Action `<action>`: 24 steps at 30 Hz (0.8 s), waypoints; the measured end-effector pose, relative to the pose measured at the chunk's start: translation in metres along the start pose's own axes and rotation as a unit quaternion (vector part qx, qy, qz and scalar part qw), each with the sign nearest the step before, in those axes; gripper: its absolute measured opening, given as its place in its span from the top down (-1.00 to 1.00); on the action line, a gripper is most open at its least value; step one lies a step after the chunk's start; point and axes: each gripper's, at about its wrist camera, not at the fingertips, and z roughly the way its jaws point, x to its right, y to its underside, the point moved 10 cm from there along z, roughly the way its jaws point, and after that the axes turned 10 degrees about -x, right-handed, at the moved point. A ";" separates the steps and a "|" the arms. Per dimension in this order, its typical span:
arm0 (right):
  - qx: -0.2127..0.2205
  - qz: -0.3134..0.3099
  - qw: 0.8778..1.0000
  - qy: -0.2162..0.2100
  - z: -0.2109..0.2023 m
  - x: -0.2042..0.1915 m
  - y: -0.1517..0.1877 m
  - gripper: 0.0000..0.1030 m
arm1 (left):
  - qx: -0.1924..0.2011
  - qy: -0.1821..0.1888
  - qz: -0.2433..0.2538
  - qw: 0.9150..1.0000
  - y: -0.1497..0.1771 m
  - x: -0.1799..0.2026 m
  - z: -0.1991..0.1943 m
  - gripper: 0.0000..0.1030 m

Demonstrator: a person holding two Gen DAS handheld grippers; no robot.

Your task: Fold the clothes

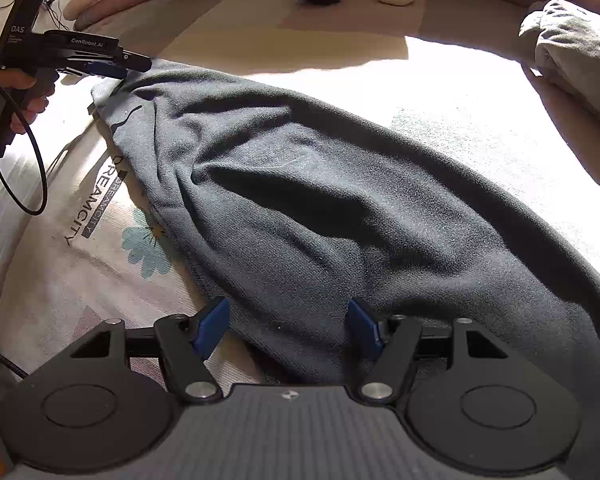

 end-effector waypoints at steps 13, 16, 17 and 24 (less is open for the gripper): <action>-0.005 -0.018 1.000 0.008 0.005 -0.011 0.000 -0.73 | 0.012 -0.052 0.027 0.998 0.001 -0.010 -0.013 -0.44; -0.011 -0.020 1.000 0.013 0.007 -0.013 -0.001 -0.80 | -0.033 -0.082 0.119 0.989 0.025 0.016 0.007 -0.49; -0.013 -0.019 1.000 0.013 0.007 -0.013 -0.001 -0.80 | -0.020 -0.094 0.123 0.988 0.026 0.017 0.007 -0.58; -0.001 0.022 0.999 0.033 -0.027 0.018 0.011 -0.80 | -0.016 -0.095 0.101 0.990 0.016 0.039 -0.019 -0.55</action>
